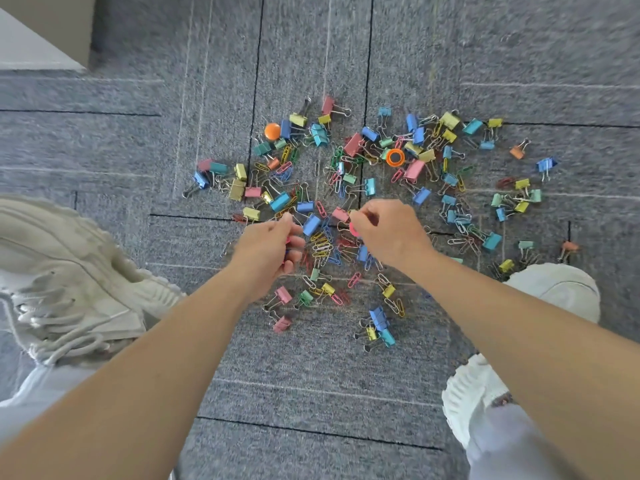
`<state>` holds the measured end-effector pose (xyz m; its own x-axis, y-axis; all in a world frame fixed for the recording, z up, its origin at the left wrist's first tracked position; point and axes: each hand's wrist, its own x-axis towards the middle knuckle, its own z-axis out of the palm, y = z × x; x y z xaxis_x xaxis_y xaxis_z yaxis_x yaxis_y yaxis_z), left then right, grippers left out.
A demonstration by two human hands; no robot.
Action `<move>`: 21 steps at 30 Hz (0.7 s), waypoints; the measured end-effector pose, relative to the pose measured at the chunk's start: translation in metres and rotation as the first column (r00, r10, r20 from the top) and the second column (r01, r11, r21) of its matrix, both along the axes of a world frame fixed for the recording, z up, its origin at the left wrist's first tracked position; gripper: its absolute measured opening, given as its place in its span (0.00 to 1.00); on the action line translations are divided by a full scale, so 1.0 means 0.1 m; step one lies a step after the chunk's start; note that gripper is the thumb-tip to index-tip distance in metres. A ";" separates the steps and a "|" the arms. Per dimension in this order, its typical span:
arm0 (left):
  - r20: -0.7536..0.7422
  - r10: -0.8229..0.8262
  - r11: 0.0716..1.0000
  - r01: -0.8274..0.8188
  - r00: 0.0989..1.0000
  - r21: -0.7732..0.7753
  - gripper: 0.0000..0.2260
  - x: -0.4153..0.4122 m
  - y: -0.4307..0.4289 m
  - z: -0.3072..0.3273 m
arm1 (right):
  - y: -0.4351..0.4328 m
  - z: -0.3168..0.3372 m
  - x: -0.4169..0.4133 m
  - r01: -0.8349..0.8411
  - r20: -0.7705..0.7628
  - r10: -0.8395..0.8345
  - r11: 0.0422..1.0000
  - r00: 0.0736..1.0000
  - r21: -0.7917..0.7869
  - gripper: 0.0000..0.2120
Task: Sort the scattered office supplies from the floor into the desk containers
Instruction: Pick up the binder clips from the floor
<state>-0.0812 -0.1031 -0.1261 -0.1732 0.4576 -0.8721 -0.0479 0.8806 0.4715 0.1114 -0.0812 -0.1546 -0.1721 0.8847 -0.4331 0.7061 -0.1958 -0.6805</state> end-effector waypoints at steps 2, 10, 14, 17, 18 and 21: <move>-0.022 0.009 1.000 -0.008 1.000 0.027 0.14 0.04 0.08 -0.03 | 0.07 0.01 0.06 0.227 -0.235 -0.280 0.947 0.931 -0.227 0.21; -0.484 -0.299 0.891 0.422 0.823 0.168 0.16 0.03 0.54 -0.09 | 0.31 0.14 0.31 0.378 -0.423 -0.747 0.639 0.513 -0.670 0.05; -0.800 -0.309 0.766 0.633 0.514 0.111 0.12 -0.16 1.09 -0.22 | 0.53 0.09 0.47 0.377 0.020 -0.376 0.926 0.926 -0.025 0.10; -0.879 -0.389 0.694 0.715 0.277 -0.082 0.13 -0.18 1.37 -0.32 | 0.71 0.15 0.53 0.079 0.339 -0.104 0.993 0.935 0.087 0.15; -0.890 -0.416 0.664 0.731 0.188 -0.156 0.11 -0.18 1.43 -0.37 | 0.77 0.17 0.52 -0.004 0.412 -0.026 0.997 0.911 0.073 0.16; -0.882 -0.471 0.590 0.753 0.028 -0.292 0.05 -0.19 1.47 -0.51 | 0.83 0.16 0.40 -0.182 0.583 0.148 0.983 0.799 0.000 0.18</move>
